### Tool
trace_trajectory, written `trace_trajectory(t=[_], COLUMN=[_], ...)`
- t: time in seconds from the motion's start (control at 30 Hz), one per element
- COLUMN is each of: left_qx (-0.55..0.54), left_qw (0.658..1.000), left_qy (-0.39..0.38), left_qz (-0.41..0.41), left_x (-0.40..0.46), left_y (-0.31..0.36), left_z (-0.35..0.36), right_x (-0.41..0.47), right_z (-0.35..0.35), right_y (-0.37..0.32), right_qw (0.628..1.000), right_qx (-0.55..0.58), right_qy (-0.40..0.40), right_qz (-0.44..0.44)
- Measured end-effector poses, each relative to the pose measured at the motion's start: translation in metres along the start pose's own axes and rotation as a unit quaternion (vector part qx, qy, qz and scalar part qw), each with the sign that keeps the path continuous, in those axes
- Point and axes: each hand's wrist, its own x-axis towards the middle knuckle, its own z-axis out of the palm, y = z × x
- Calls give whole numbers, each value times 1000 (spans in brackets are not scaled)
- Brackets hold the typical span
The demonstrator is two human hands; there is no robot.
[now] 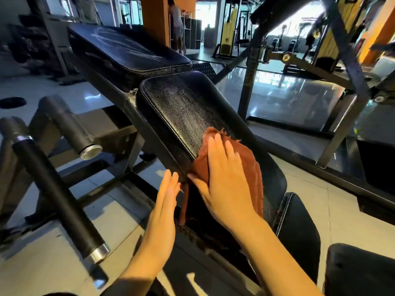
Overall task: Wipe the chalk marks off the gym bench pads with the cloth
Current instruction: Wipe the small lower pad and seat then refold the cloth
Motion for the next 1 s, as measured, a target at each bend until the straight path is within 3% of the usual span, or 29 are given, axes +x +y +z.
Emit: trace_trajectory(t=[0.2, 0.33, 0.5, 0.8, 1.0], left_qx=[66, 104, 72, 44, 81], left_qw=[997, 988, 988, 995, 992], left_qy=[39, 84, 93, 38, 73], left_qz=[27, 78, 95, 76, 70], left_x=[16, 37, 56, 63, 68], left_y=[14, 25, 38, 44, 48], left_z=[-18, -24, -31, -55, -68], right_x=[66, 11, -45, 121, 107], right_z=[2, -2, -2, 12, 10], right_y=[-37, -7, 17, -78, -70], right_qw=[998, 999, 998, 998, 999], right_qx=[-11, -11, -45, -60, -51], right_qy=[-33, -38, -36, -1, 4], right_qz=[-44, -35, 27, 2, -9])
